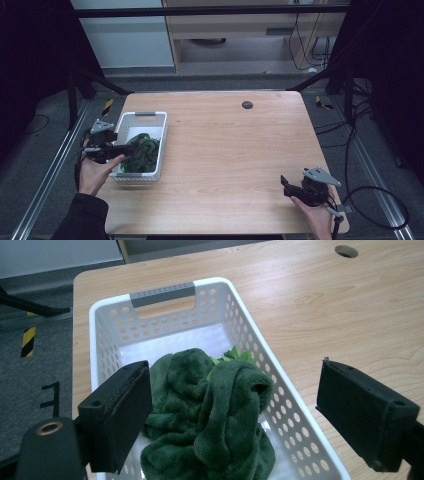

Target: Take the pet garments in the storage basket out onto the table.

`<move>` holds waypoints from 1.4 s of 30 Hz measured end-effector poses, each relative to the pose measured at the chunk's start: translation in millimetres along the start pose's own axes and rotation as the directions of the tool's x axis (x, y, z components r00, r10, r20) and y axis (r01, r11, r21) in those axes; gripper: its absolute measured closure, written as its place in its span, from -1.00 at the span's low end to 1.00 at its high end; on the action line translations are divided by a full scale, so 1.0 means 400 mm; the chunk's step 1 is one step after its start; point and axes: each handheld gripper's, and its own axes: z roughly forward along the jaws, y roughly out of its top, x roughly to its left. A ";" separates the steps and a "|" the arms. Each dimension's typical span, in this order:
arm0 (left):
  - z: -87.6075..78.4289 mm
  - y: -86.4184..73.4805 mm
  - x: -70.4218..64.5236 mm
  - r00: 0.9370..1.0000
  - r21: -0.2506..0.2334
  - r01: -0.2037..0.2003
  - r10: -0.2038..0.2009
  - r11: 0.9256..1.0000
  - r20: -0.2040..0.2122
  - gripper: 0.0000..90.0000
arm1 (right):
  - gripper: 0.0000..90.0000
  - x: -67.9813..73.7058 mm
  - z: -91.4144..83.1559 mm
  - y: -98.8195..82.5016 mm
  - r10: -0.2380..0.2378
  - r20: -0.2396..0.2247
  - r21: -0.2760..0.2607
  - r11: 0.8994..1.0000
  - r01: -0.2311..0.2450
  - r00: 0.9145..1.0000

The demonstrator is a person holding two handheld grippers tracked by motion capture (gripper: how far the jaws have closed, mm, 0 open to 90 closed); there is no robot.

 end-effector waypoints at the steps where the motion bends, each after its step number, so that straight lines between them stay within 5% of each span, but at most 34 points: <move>1: 0.005 0.001 0.001 1.000 0.008 0.001 -0.001 1.000 0.002 -0.69 | -0.72 0.000 0.000 0.000 0.000 -0.001 -0.001 1.000 0.000 1.000; 23: 0.090 0.023 -0.012 0.999 0.152 -0.051 0.051 0.987 0.004 -0.73 | -0.72 -0.003 0.003 0.001 0.007 -0.013 0.012 1.000 -0.007 1.000; 42: 0.136 0.011 -0.015 0.999 0.228 -0.050 0.051 0.972 0.005 -0.73 | -0.73 -0.001 0.009 0.000 0.016 -0.030 0.030 0.999 -0.015 0.999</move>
